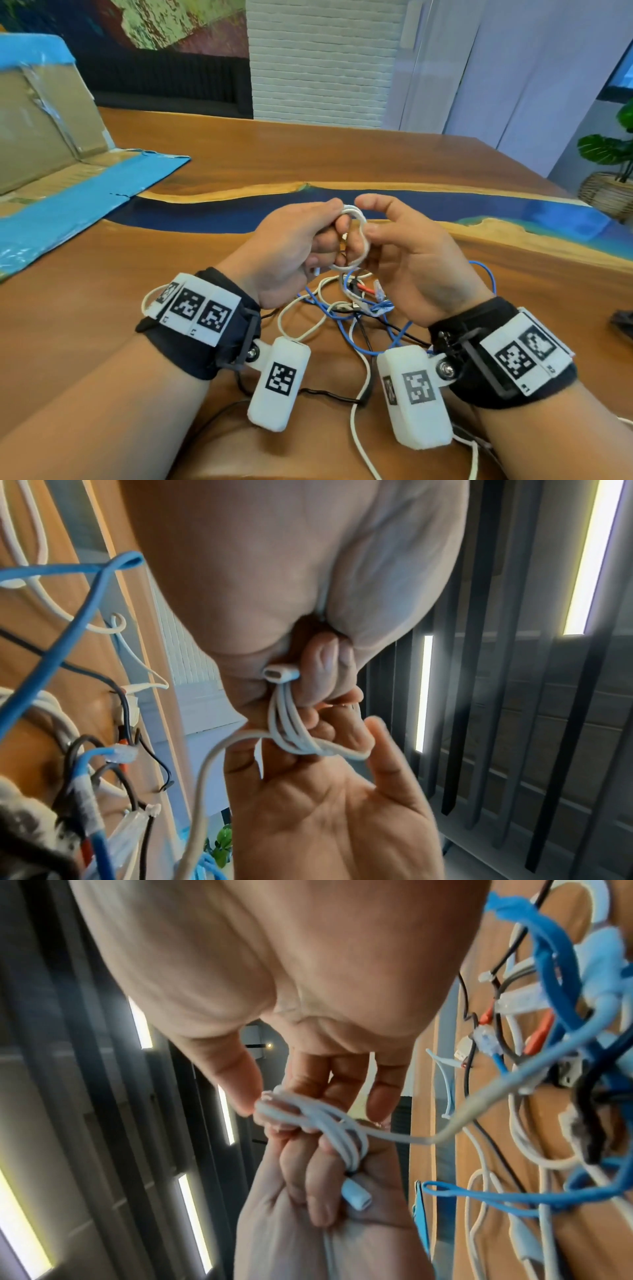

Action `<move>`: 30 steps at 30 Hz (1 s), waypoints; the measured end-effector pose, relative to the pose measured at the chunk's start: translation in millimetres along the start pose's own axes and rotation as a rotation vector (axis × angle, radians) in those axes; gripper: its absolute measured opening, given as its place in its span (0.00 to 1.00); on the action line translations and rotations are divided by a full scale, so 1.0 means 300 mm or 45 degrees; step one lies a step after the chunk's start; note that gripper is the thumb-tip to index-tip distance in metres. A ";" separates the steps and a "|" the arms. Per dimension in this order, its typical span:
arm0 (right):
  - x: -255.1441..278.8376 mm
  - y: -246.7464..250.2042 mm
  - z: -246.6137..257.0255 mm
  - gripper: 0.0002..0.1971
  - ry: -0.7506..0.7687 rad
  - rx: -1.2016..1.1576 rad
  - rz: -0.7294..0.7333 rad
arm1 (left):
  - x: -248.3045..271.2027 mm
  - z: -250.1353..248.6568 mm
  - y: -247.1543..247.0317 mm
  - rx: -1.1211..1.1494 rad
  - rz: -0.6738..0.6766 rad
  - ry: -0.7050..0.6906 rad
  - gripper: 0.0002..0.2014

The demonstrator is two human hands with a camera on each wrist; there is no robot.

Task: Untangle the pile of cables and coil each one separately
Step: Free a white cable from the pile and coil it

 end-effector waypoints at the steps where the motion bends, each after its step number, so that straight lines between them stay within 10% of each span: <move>1: 0.004 -0.020 0.005 0.21 0.006 -0.048 0.045 | -0.001 0.004 -0.002 -0.010 -0.004 -0.006 0.21; 12: -0.008 0.099 0.067 0.09 0.137 0.817 -0.075 | 0.004 -0.018 0.009 -0.250 -0.136 -0.098 0.18; 30: -0.013 0.076 0.082 0.16 -0.052 0.140 -0.080 | -0.001 -0.004 0.006 -0.167 -0.098 -0.071 0.21</move>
Point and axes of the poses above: each hand's wrist, its own x-axis away from the middle knuckle, its own y-axis out of the back of the hand, z = x × y, the point moved 10 cm from there along -x, towards the middle knuckle, and after that the axes turned 15 degrees about y, right-handed, at the moved point
